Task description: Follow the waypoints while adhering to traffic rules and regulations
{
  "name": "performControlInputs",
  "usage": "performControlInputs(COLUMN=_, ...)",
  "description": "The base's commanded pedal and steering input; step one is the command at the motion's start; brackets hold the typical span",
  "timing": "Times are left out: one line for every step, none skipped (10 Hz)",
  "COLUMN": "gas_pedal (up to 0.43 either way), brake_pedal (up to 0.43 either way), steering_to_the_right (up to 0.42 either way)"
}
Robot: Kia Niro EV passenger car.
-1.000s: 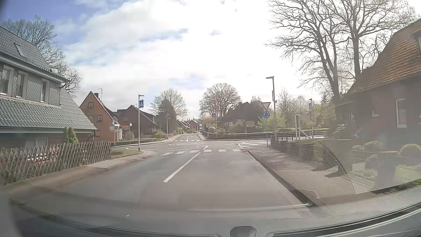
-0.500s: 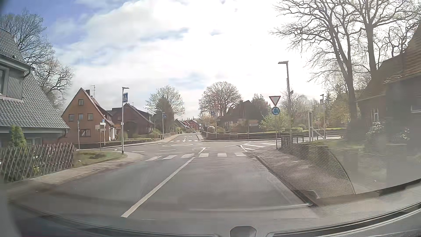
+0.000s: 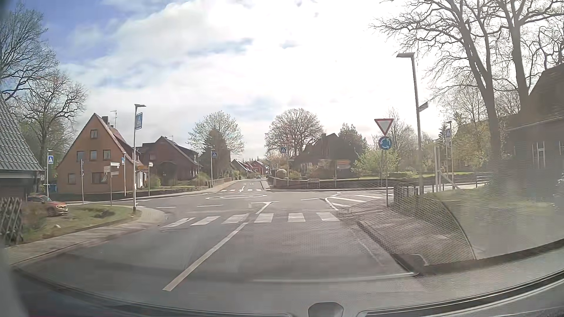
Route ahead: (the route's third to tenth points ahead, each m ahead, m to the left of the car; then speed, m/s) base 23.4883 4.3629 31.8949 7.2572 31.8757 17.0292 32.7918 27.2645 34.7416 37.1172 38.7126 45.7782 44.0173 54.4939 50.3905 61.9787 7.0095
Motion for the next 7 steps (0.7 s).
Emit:
performControlInputs(gas_pedal=0.059, brake_pedal=0.000, steering_to_the_right=0.000)
performControlInputs(gas_pedal=0.087, brake_pedal=0.000, steering_to_the_right=0.000)
performControlInputs(gas_pedal=0.087, brake_pedal=0.000, steering_to_the_right=0.000)
performControlInputs(gas_pedal=0.079, brake_pedal=0.000, steering_to_the_right=0.000)
performControlInputs(gas_pedal=0.067, brake_pedal=0.000, steering_to_the_right=0.000)
performControlInputs(gas_pedal=0.067, brake_pedal=0.000, steering_to_the_right=0.000)
performControlInputs(gas_pedal=0.067, brake_pedal=0.000, steering_to_the_right=0.000)
